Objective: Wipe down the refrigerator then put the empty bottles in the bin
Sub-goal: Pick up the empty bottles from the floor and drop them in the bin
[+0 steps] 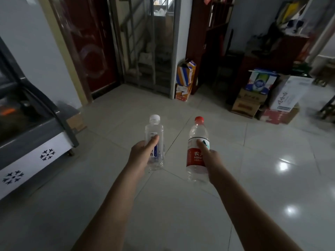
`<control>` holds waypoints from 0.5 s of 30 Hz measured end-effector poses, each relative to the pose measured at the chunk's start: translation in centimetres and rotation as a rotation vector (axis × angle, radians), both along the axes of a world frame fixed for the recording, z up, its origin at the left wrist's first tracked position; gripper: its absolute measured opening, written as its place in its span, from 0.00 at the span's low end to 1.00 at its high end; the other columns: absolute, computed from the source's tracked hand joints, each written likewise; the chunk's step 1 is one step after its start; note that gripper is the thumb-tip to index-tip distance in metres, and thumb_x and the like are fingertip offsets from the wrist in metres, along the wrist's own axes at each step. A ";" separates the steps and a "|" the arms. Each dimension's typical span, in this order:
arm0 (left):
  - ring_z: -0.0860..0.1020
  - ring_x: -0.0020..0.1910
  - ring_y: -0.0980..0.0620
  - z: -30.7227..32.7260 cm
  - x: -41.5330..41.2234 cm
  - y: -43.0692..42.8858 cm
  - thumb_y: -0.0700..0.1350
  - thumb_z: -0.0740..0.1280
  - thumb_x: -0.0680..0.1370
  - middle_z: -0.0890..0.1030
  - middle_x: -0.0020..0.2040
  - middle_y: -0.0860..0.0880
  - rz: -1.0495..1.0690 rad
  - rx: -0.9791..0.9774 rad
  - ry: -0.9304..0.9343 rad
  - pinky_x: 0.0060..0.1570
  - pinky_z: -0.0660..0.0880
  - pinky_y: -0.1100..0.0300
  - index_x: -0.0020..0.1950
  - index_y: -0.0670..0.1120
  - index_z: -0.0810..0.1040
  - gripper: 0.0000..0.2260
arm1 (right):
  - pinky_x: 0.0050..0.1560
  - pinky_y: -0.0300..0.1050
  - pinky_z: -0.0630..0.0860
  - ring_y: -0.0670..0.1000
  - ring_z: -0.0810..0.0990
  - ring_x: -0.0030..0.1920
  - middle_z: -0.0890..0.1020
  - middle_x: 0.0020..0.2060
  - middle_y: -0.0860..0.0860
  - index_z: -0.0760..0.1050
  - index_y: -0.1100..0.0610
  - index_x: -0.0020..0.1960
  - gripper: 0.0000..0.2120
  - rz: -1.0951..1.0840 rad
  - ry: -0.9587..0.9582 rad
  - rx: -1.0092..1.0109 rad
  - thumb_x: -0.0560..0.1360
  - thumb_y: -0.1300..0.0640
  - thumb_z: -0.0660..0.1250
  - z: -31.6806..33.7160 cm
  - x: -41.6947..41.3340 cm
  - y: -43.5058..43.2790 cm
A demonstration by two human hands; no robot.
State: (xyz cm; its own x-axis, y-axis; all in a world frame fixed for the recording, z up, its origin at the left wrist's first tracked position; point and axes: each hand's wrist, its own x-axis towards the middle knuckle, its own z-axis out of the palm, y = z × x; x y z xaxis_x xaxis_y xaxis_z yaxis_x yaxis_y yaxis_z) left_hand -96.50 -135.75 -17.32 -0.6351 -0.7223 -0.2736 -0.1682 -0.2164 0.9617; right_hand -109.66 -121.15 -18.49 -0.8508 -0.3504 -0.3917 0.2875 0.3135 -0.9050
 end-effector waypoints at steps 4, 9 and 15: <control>0.81 0.32 0.49 1.0 -5.8 -4.2 0.55 0.67 0.74 0.83 0.34 0.44 -0.015 -0.018 -0.008 0.35 0.79 0.56 0.43 0.41 0.80 0.16 | 0.34 0.43 0.74 0.54 0.79 0.34 0.78 0.35 0.56 0.75 0.62 0.46 0.20 0.037 0.019 0.024 0.75 0.43 0.64 1.7 -5.9 -4.8; 0.83 0.38 0.46 2.0 -10.5 -9.0 0.57 0.66 0.74 0.83 0.40 0.43 0.020 -0.050 -0.035 0.42 0.81 0.52 0.46 0.42 0.78 0.17 | 0.40 0.46 0.76 0.56 0.79 0.39 0.80 0.40 0.58 0.74 0.64 0.52 0.22 0.118 0.071 0.023 0.75 0.43 0.63 3.3 -11.2 -10.5; 0.82 0.42 0.42 1.8 -15.5 -15.2 0.57 0.66 0.74 0.82 0.44 0.41 0.113 -0.043 -0.022 0.46 0.80 0.47 0.47 0.42 0.78 0.17 | 0.48 0.52 0.76 0.58 0.80 0.46 0.80 0.47 0.60 0.73 0.63 0.54 0.23 0.195 0.108 0.033 0.75 0.42 0.64 3.7 -17.0 -18.5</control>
